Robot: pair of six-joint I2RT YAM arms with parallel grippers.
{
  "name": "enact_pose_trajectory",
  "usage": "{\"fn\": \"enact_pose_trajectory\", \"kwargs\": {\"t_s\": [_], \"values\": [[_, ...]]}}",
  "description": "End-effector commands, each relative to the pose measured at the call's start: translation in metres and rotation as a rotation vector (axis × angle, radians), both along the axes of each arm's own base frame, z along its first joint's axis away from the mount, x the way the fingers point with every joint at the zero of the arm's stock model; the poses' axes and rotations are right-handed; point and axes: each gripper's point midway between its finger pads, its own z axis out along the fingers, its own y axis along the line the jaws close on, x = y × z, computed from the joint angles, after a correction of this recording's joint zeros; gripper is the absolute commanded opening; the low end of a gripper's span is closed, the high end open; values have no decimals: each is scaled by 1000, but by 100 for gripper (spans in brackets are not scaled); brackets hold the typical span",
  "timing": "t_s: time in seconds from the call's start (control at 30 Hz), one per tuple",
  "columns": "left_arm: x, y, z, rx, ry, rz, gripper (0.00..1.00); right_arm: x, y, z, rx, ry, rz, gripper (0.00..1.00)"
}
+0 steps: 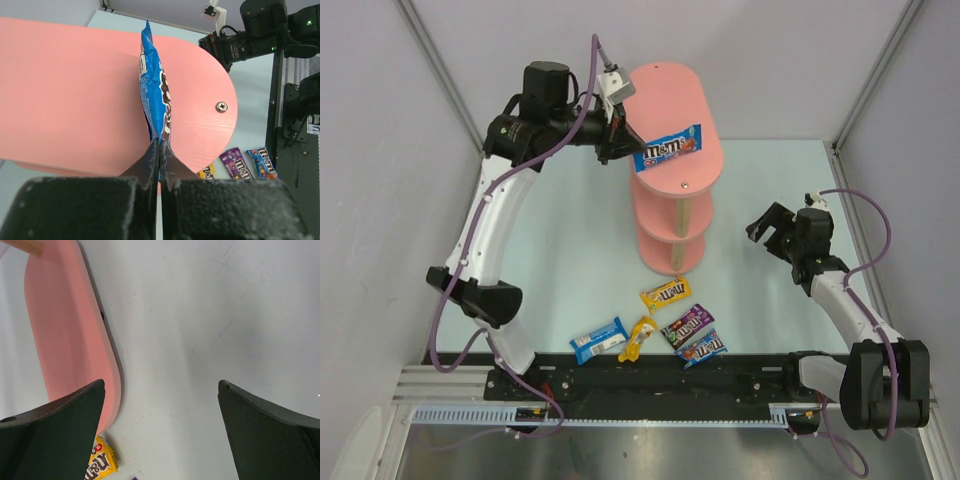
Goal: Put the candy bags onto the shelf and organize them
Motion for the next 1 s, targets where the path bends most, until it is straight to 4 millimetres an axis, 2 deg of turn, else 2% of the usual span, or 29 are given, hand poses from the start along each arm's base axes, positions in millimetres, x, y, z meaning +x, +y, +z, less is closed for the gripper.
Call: {"fn": "enact_pose_trajectory", "kwargs": {"t_s": [0.0, 0.33, 0.43, 0.47, 0.53, 0.6, 0.63, 0.67, 0.73, 0.77, 0.83, 0.9, 0.93, 0.97], "values": [[-8, 0, 6, 8, -34, -60, 0, 4, 1, -1, 11, -8, 3, 100], [7, -6, 7, -19, -47, -77, 0, 5, -1, -4, 4, -1, -3, 100], [15, -8, 5, -22, -44, -63, 7, 4, -2, -6, 4, 5, -6, 100], [17, -7, 5, -20, -46, -52, 24, 4, -2, -6, 4, 3, -6, 100], [21, -7, 9, -28, -68, -37, 43, 4, -2, -5, 4, 2, -5, 100], [25, -4, 14, -34, -81, -12, 78, 4, -2, -6, 4, 5, -5, 100], [26, -2, 23, -51, -112, -1, 91, 4, -2, -4, 5, 0, -5, 100], [27, -1, 25, -59, -116, 6, 97, 3, -2, -5, 3, 2, -5, 100], [33, 4, 40, -97, -153, 42, 100, 4, -3, -4, 2, 0, -7, 100], [27, 8, 48, -116, -158, 60, 100, 4, -3, -3, 0, -3, -9, 100], [32, 17, 65, -148, -216, 107, 100, 3, -3, -3, 0, -2, -9, 100], [24, 28, 78, -172, -245, 170, 100, 2, -4, -2, 0, -3, -11, 100], [31, 37, 88, -189, -293, 244, 100, 2, -4, -3, -2, -2, -11, 100], [21, 47, 87, -207, -282, 299, 100, 2, -4, -2, -2, -3, -11, 100]]}}
